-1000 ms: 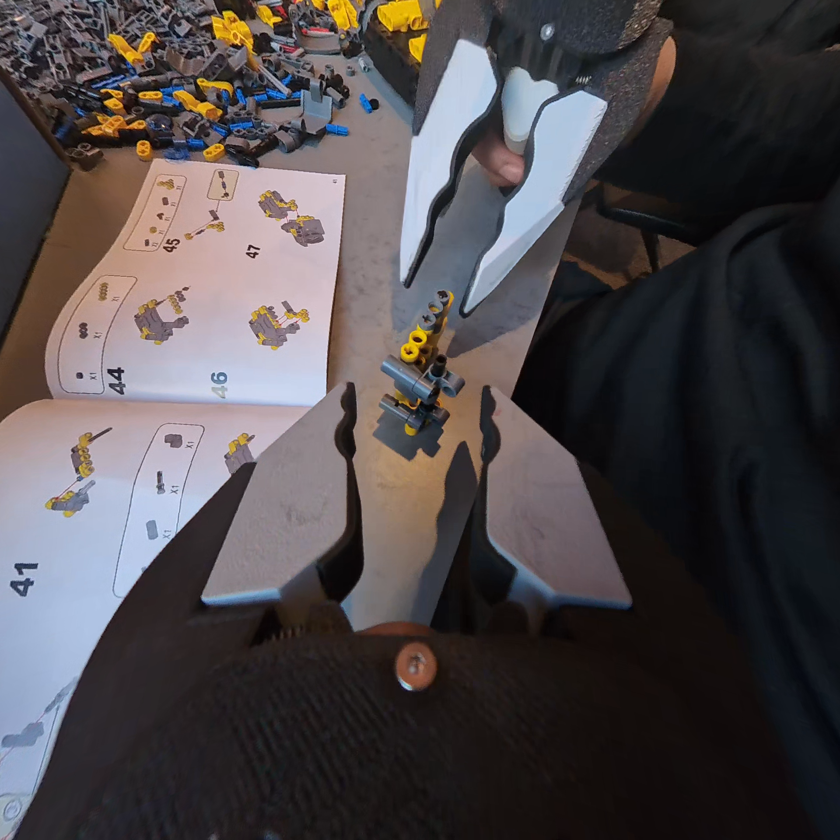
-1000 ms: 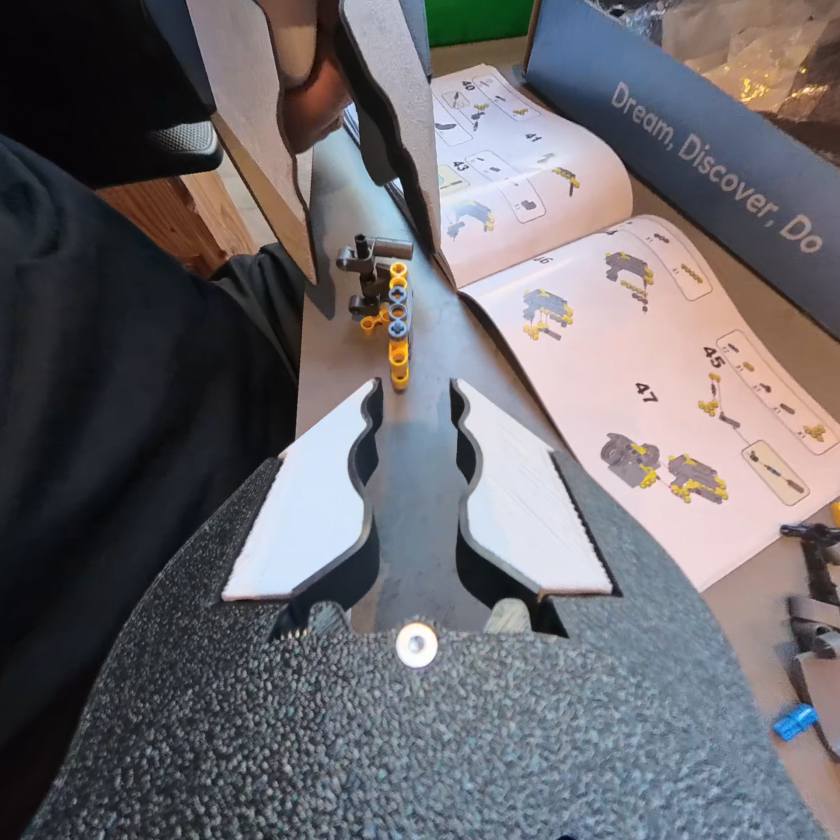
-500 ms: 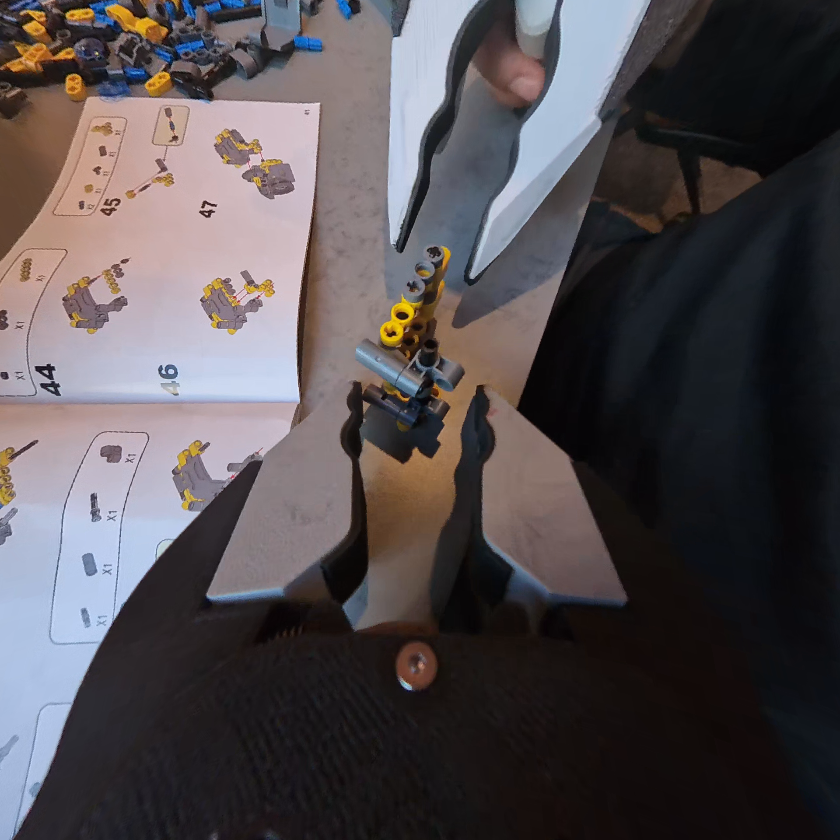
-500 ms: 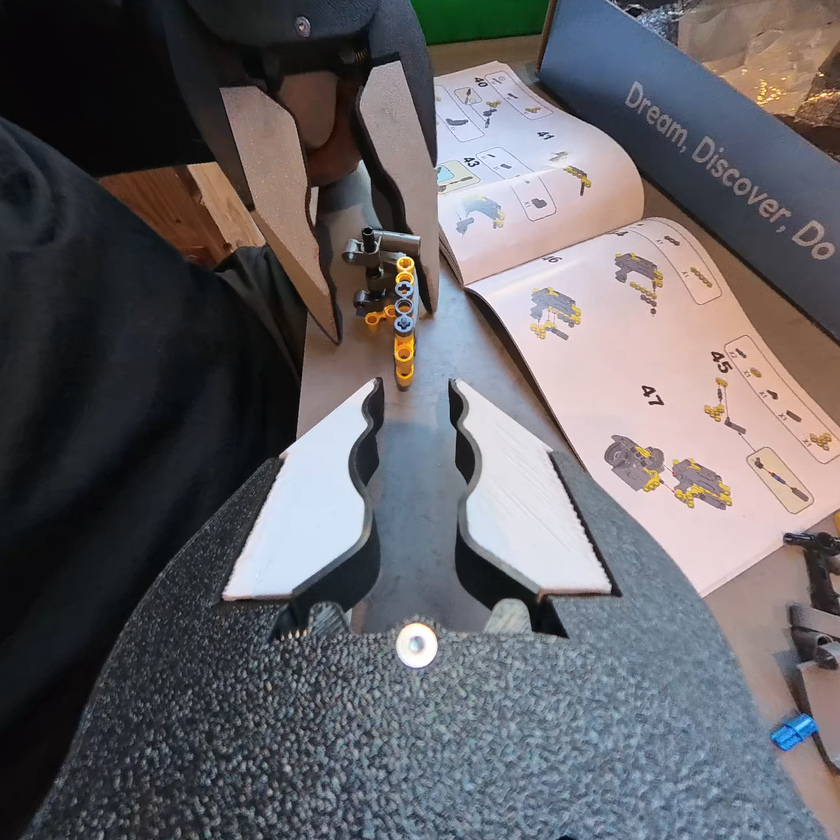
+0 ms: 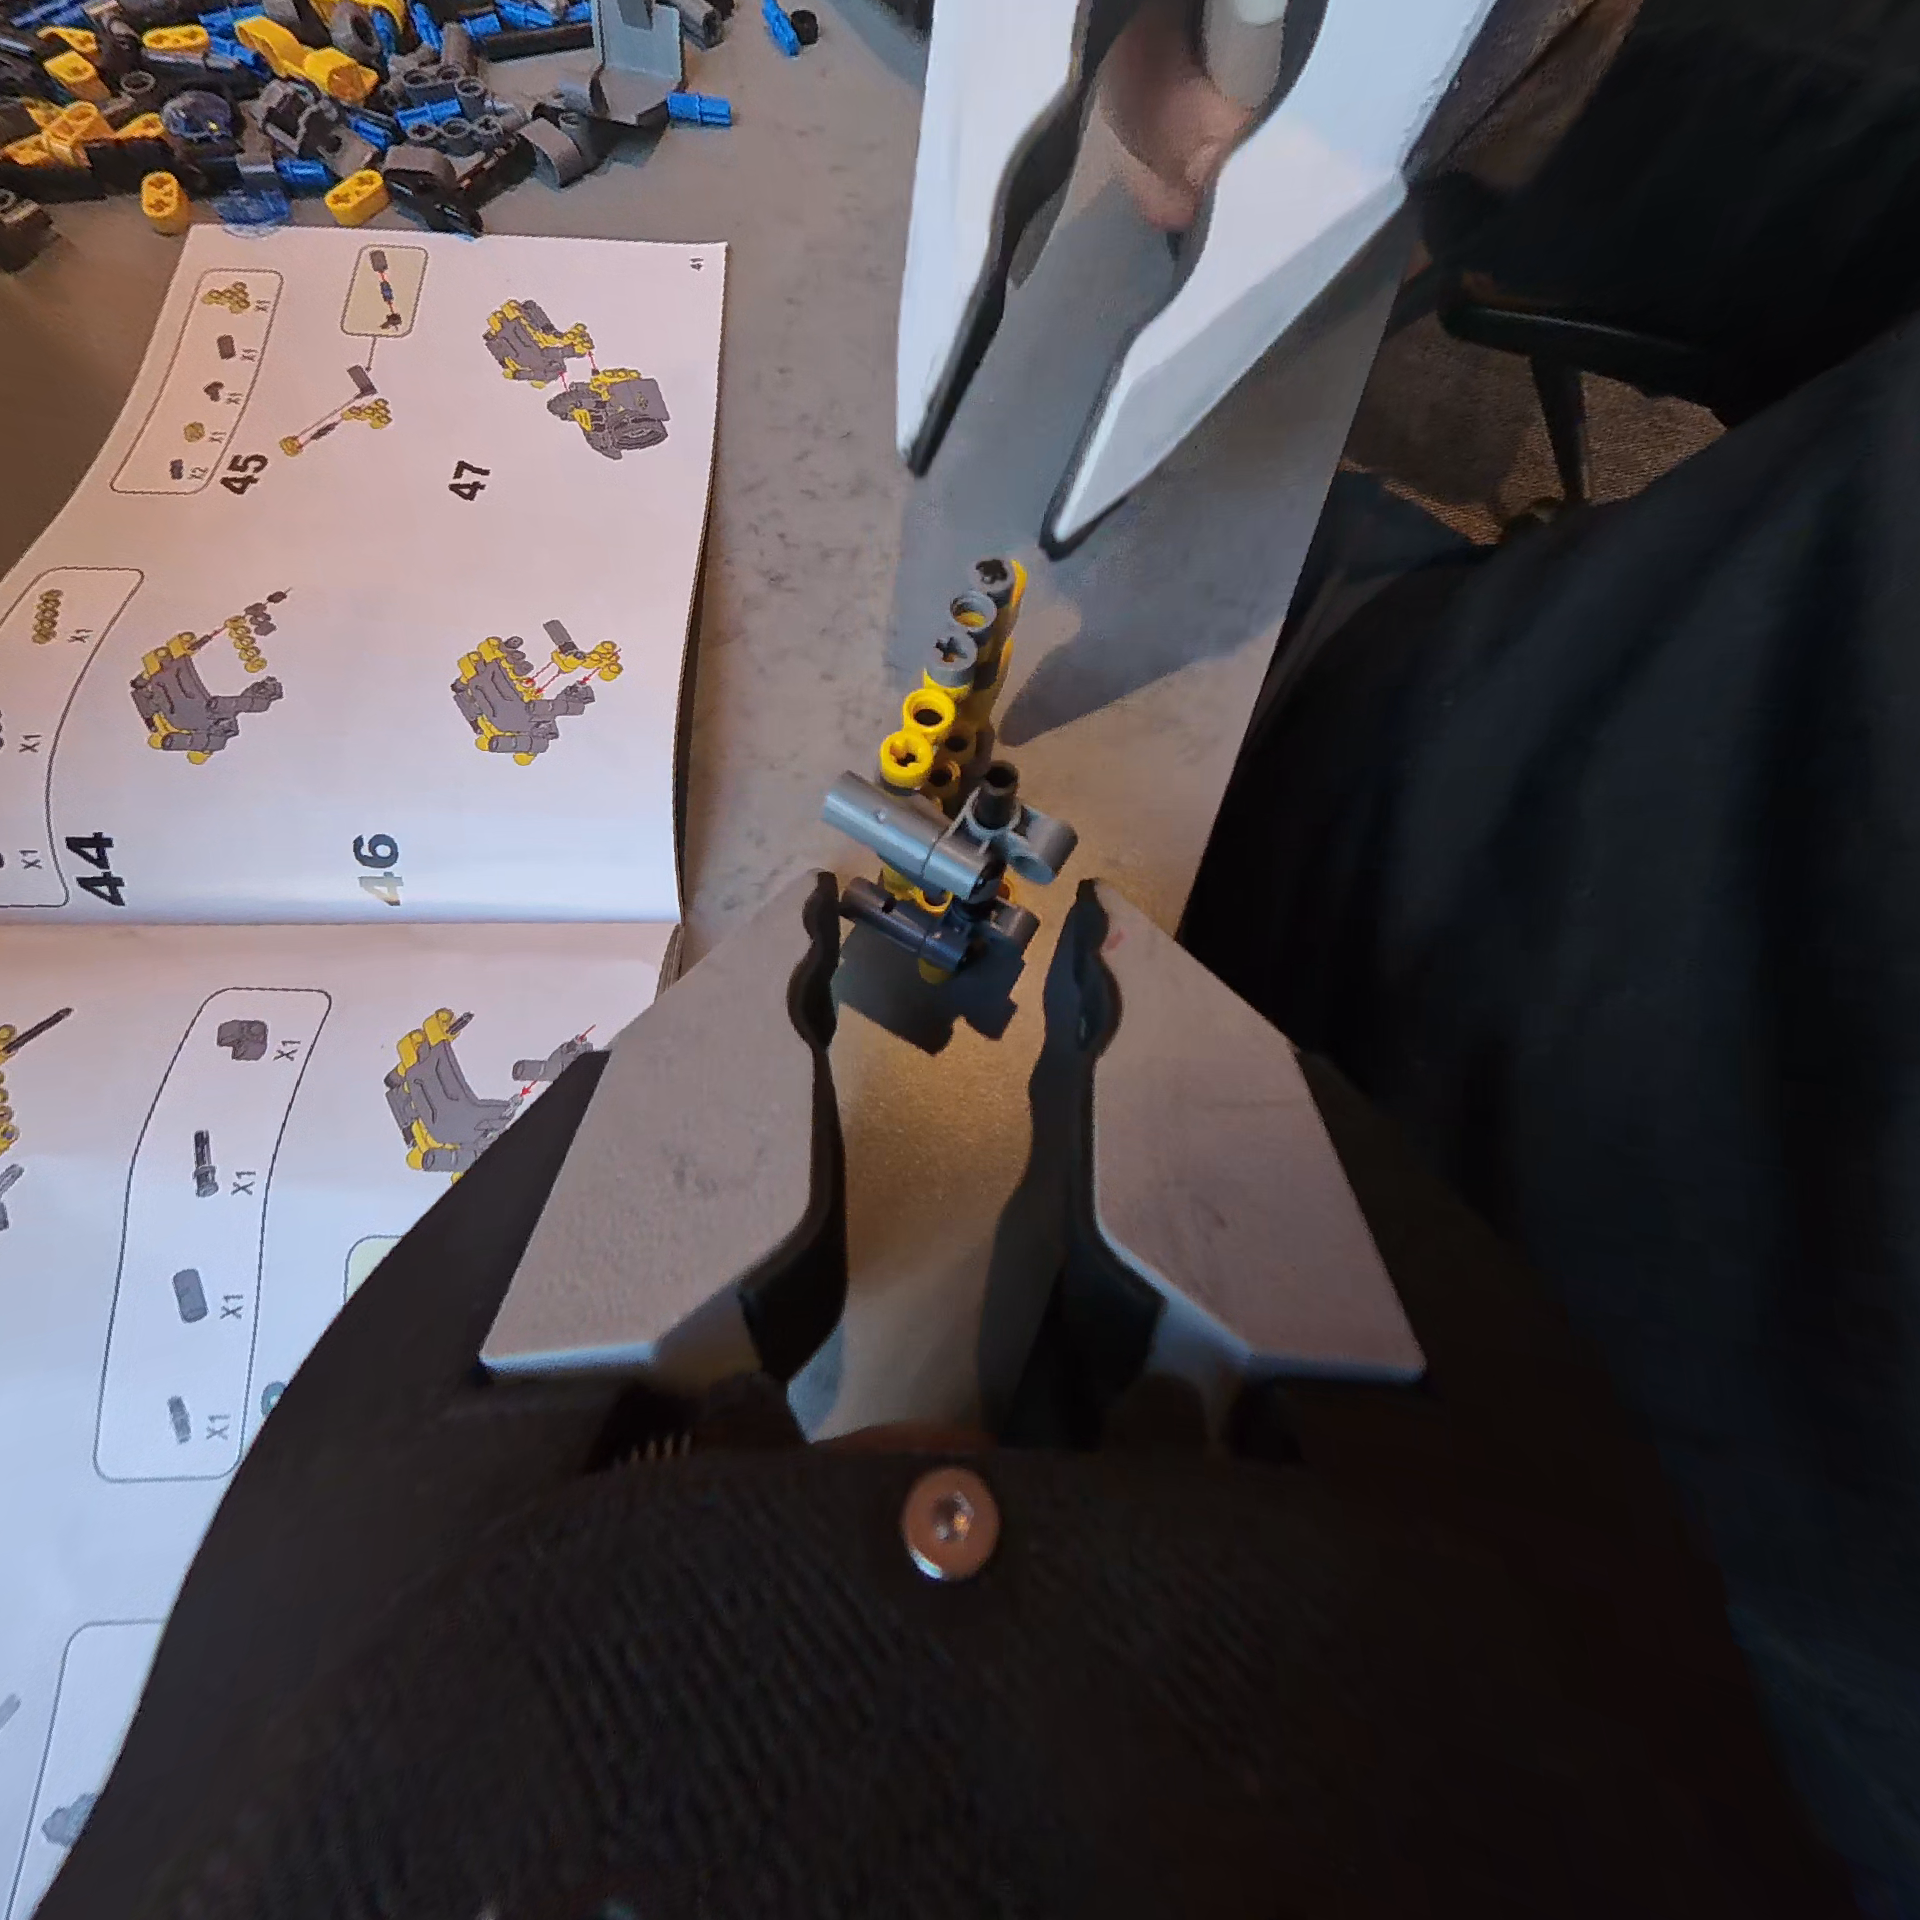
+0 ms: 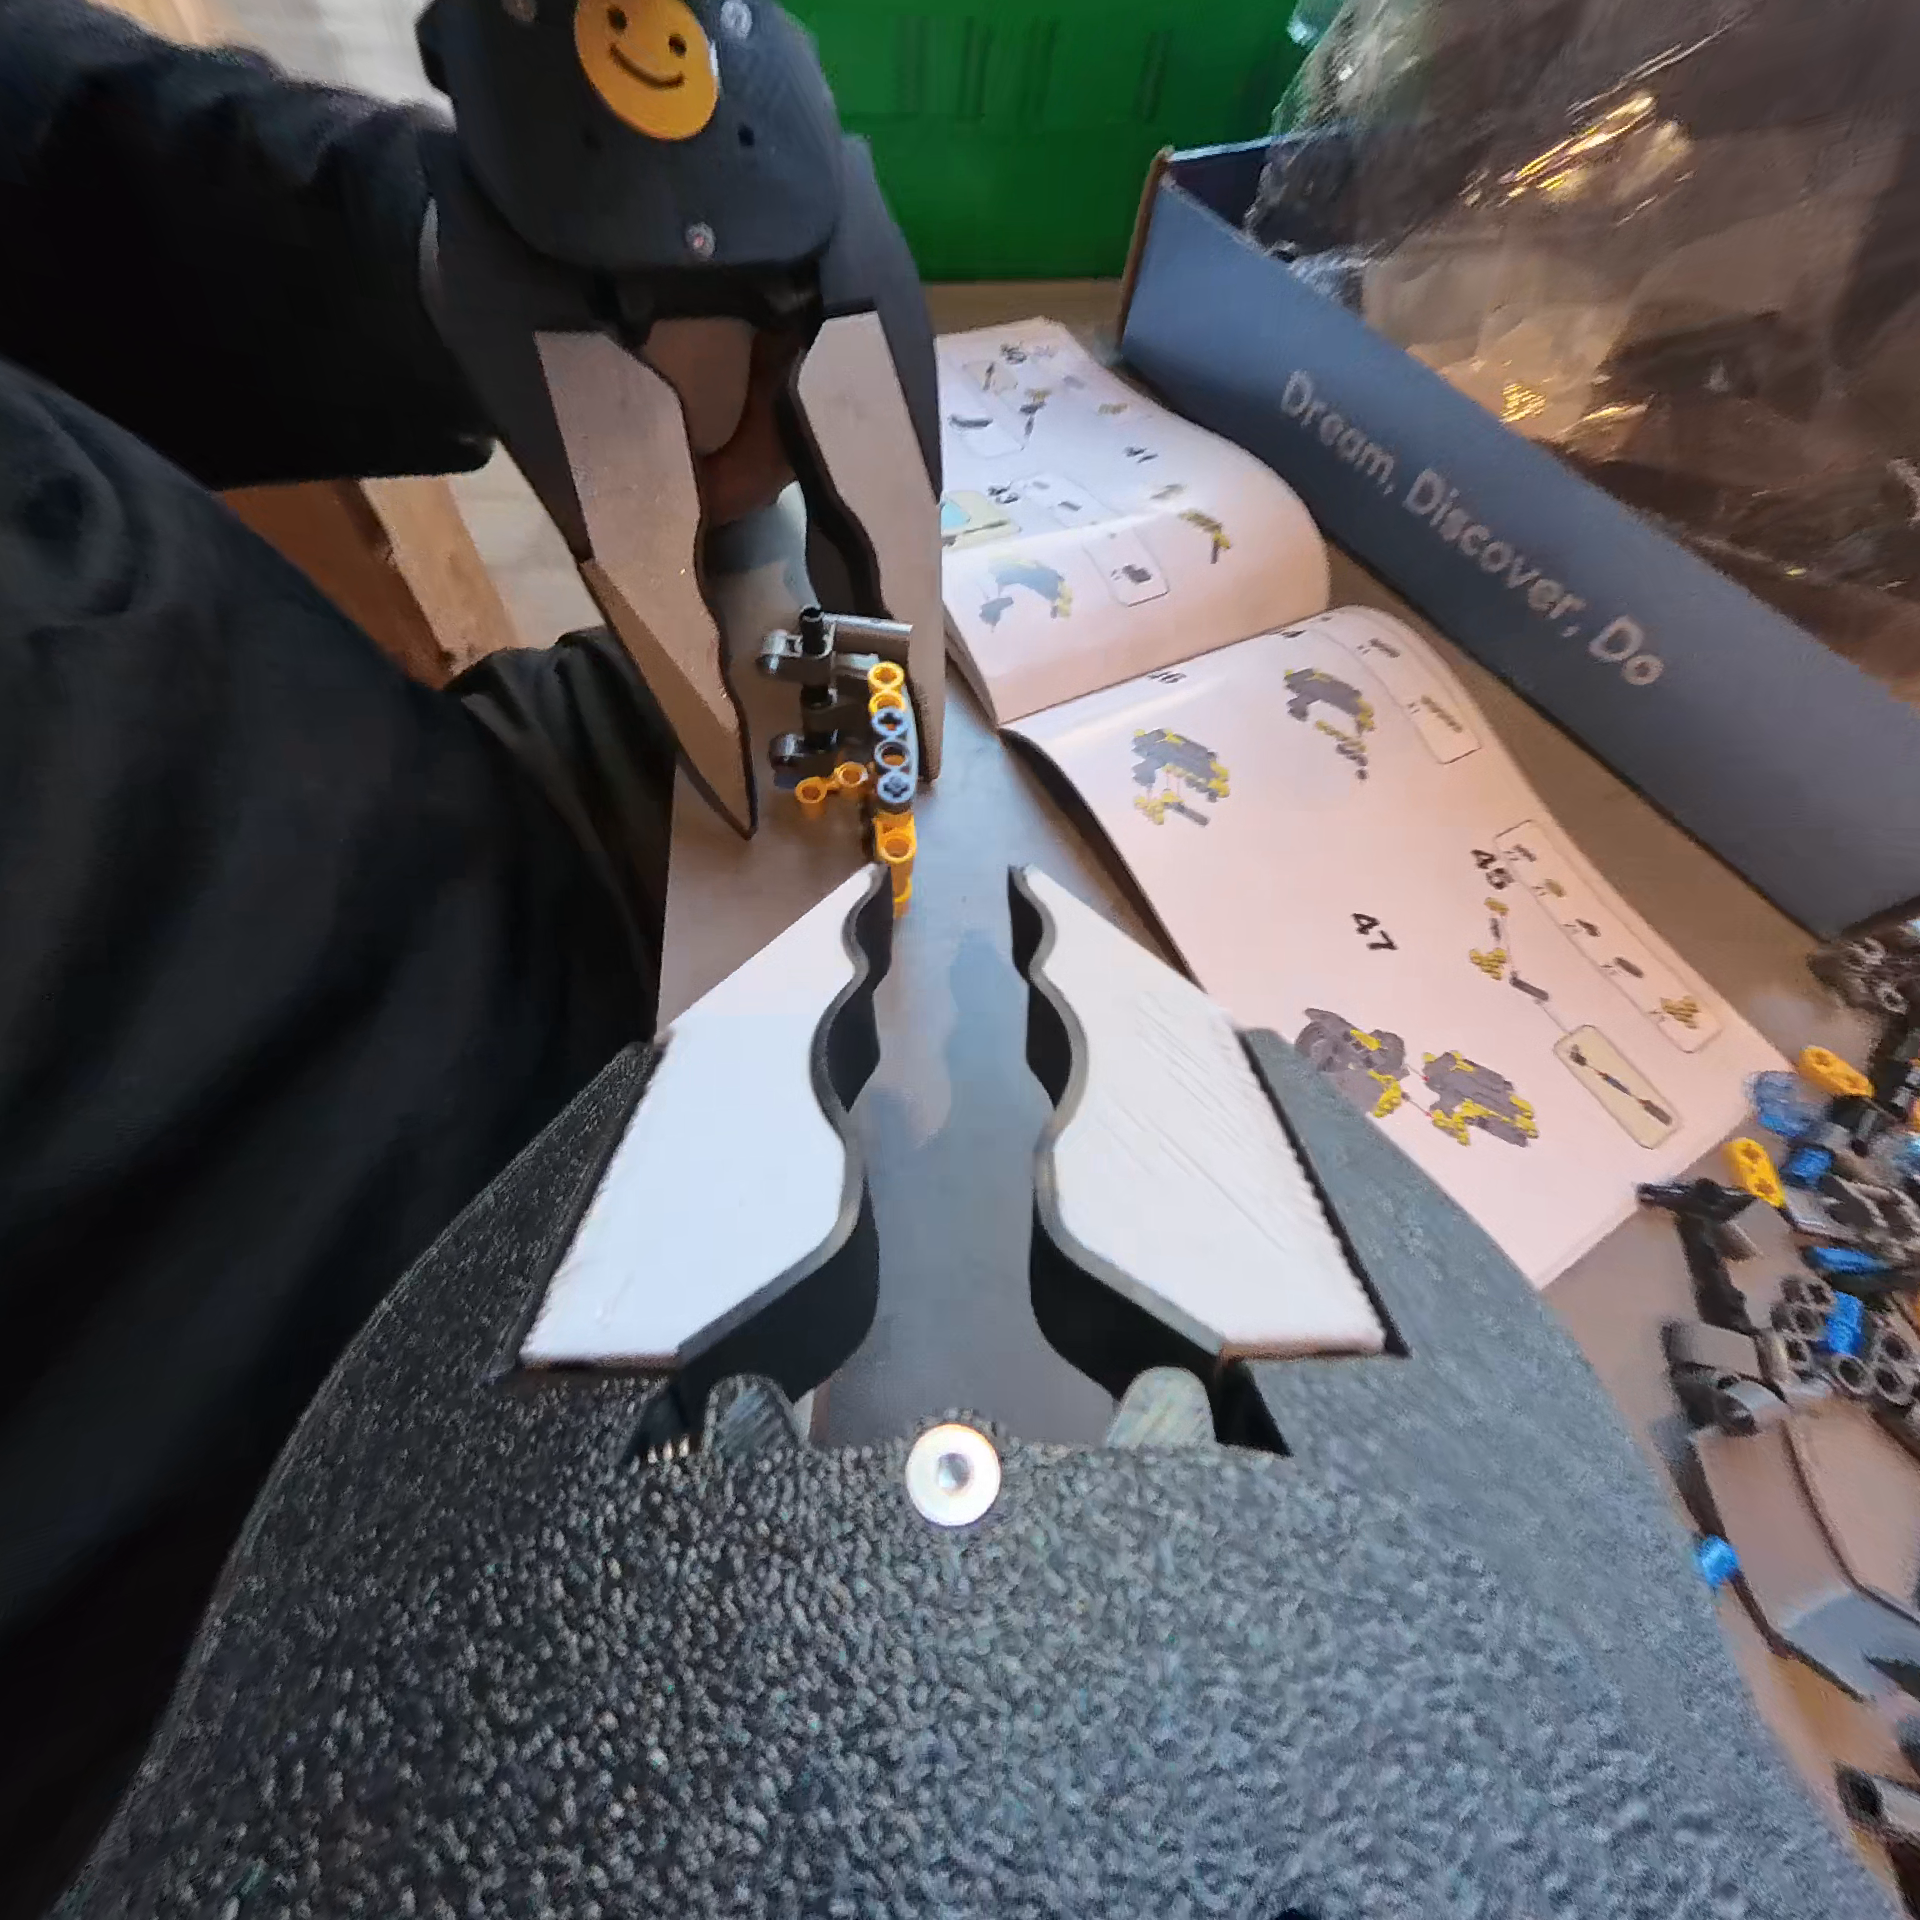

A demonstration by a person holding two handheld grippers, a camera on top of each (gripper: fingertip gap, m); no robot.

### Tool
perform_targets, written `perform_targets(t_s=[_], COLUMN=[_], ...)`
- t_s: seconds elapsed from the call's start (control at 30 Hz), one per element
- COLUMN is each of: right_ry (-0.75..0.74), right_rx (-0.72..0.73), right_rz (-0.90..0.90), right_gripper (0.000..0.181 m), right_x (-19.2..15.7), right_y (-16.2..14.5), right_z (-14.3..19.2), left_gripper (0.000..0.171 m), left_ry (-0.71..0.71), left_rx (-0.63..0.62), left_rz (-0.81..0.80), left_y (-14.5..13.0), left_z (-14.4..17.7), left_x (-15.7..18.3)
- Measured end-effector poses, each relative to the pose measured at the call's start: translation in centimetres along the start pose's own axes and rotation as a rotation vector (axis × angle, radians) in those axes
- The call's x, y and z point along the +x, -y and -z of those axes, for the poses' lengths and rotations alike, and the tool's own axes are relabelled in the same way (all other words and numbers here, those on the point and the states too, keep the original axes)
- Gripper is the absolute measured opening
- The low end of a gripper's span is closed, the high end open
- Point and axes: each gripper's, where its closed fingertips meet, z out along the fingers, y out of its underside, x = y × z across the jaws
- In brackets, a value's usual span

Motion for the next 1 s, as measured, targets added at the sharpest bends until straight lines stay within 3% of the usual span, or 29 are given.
perform_targets(t_s=[0.57,1.0], right_ry=[-0.241,-0.250], right_rx=[0.106,0.045], right_rz=[-0.069,-0.052], right_gripper=[0.019,0.018], right_x=[2.8,2.9], right_y=[0.3,-0.4], right_z=[3.4,2.6], left_gripper=[0.035,0.036], left_ry=[0.087,0.084], left_rx=[0.005,0.008], left_rz=[0.061,0.057], left_y=[1.1,1.3], left_z=[-1.3,-1.6], left_x=[-0.6,-0.4])
